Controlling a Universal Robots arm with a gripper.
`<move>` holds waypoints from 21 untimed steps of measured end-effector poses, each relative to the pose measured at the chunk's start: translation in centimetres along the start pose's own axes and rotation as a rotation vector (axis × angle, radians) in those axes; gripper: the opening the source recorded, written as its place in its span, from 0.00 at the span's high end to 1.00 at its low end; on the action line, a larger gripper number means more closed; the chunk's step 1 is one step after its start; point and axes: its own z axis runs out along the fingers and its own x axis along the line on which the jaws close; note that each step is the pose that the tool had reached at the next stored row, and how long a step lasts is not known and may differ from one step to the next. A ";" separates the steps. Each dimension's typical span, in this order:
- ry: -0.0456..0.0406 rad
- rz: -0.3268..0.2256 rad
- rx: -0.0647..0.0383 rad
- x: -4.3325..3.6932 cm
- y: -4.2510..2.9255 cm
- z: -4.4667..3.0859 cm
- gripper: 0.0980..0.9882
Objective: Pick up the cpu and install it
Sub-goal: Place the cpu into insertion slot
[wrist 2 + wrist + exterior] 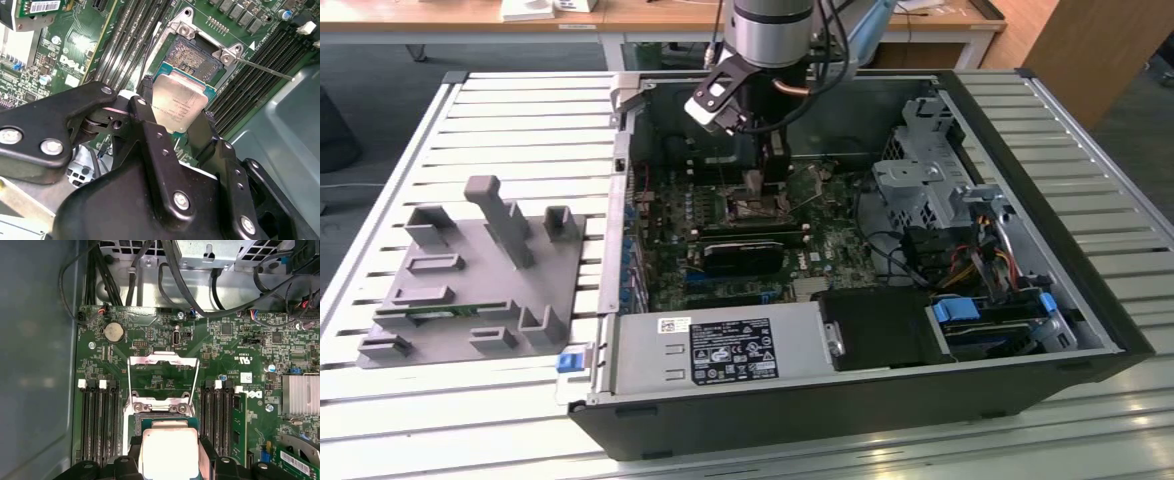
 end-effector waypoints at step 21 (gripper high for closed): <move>0.0172 0.001 0.000 0.22 -0.68 2.58 0.52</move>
